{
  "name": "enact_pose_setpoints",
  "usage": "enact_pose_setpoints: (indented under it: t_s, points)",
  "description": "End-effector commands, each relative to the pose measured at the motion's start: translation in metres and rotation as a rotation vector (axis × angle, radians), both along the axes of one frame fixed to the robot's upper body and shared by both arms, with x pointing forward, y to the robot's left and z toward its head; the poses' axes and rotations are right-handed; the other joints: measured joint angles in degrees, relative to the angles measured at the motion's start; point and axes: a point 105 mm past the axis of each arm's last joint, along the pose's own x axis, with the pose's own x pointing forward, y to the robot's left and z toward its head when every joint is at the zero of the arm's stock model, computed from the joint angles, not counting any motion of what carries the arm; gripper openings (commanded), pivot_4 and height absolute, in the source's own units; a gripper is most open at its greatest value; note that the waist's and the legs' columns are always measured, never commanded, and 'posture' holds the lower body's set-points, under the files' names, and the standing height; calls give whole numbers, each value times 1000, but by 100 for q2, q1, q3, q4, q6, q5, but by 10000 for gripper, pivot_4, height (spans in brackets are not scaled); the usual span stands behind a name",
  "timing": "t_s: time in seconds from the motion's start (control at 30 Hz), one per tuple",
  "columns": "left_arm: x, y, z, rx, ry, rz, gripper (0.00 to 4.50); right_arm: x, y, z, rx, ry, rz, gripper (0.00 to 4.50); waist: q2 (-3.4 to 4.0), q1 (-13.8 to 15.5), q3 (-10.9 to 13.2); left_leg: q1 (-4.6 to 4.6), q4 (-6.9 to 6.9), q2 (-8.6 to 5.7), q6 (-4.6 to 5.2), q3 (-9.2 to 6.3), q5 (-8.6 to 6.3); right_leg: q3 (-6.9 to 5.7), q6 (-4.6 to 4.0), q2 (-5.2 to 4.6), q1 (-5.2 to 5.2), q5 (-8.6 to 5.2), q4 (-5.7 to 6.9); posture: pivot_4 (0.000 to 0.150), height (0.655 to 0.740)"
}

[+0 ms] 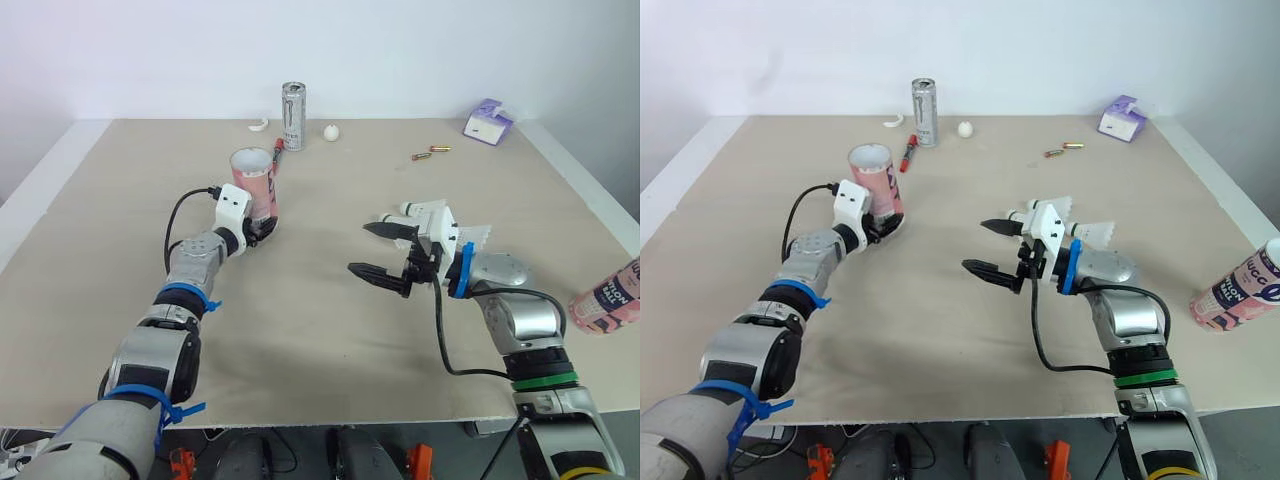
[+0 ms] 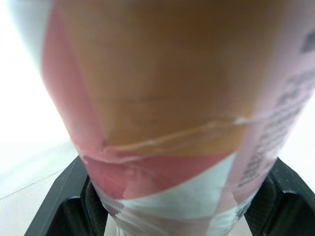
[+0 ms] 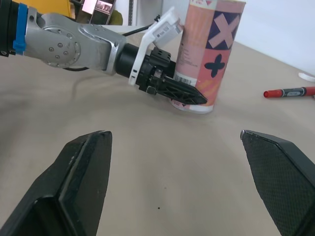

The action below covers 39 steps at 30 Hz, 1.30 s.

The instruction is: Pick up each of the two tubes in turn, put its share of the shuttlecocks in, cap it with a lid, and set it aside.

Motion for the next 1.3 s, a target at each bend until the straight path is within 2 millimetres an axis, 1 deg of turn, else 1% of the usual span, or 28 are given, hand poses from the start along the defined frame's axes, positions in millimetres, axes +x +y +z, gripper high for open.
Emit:
enact_pose_setpoints:
  t_s: [0.03,0.07,0.13,0.23,0.37,0.53,0.67,0.87,1.0,1.2,1.27,1.3]
  points:
    - [-4,1,22,82,-124,-79,30536,-6,-6,16,18,-60,-12,45000,0,-1,0,0,0,0,0,0,0,0,0,0,0,0,0,1500,7400]
    - [-7,-1,24,97,-137,-108,30536,-7,-7,17,24,-57,-18,45000,0,1,0,0,0,1,0,0,0,0,0,0,0,0,0,1500,7400]
    - [-18,-9,27,177,-177,-234,30536,-14,-10,18,32,-55,-28,45000,0,1,0,-1,-1,1,0,-1,0,-1,0,0,0,0,0,1500,7400]
    - [-34,-17,25,274,-197,-378,30536,-25,-10,17,37,-49,-26,45000,0,2,0,-2,-1,5,-2,-1,-1,-1,1,-5,0,-2,0,1500,7400]
    - [-66,-34,19,391,-197,-601,30536,-39,-7,17,39,-45,-22,45000,0,1,0,-1,0,4,-2,0,-1,2,4,-11,1,-3,1,1500,7400]
    - [-93,-48,17,497,-160,-787,30536,-49,-4,17,37,-39,-16,45000,0,1,0,0,6,5,-1,-1,0,2,7,-7,1,-2,5,1500,7400]
    - [-107,-57,16,560,-101,-894,30536,-57,-3,13,30,-28,-10,45000,0,2,0,3,8,7,0,-3,0,3,30,-5,4,-15,6,1500,7400]
    - [-124,-61,6,604,36,-1003,30536,-63,-5,10,22,-21,-13,45000,0,0,0,4,9,7,0,-3,0,3,33,-3,4,-18,6,1500,7400]
    - [-125,-57,-1,630,110,-1014,30536,-61,-7,9,28,-17,-34,45000,0,-1,-1,8,10,4,0,-5,0,3,36,6,5,-21,7,1500,7400]
    - [-123,-57,-2,630,135,-1006,30536,-61,-9,7,55,-4,-61,45000,-1,-1,-2,9,9,9,0,-8,0,1,30,13,5,-24,9,1500,7400]
    - [-123,-57,-3,636,136,-1007,30536,-56,-17,9,109,39,-119,45000,-1,-1,-3,9,9,9,0,-8,0,1,30,12,6,-24,9,1500,7400]
    - [-123,-57,-3,637,141,-1009,30536,-50,-23,6,121,79,-171,45000,-1,-1,-2,9,9,12,1,-8,0,2,30,11,6,-24,10,1500,7400]
